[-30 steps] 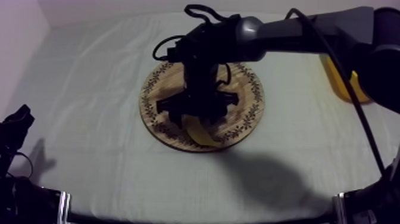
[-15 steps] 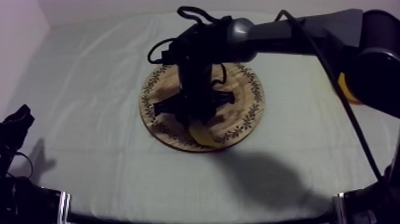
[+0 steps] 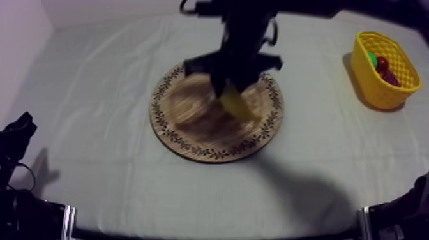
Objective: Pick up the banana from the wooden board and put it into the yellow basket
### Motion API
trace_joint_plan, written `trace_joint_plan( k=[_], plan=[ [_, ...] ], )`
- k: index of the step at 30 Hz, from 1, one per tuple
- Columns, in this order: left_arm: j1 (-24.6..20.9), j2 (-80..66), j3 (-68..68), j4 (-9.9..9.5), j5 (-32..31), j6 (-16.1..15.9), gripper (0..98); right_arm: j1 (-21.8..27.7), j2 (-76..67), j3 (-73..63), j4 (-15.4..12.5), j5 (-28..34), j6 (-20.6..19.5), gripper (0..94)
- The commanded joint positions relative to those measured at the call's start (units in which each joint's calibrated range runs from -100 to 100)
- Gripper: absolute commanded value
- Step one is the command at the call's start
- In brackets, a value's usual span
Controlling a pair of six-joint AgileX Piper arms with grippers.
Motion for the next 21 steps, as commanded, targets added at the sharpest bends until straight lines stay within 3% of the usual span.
trace_joint_plan(
  k=[1,9,21],
  plan=[
    [0.0,0.0,0.0,-0.02,0.0,0.0,0.1,3.7,-5.4,-0.8,0.3,1.2,0.6,21.7],
    [0.0,0.0,0.0,-0.02,0.0,0.0,0.1,16.7,-9.8,-8.2,1.2,6.4,3.7,20.6],
    [0.0,0.0,0.0,-0.02,0.0,0.0,0.1,32.7,-8.8,-10.1,3.6,4.0,7.4,19.1]
  ],
)
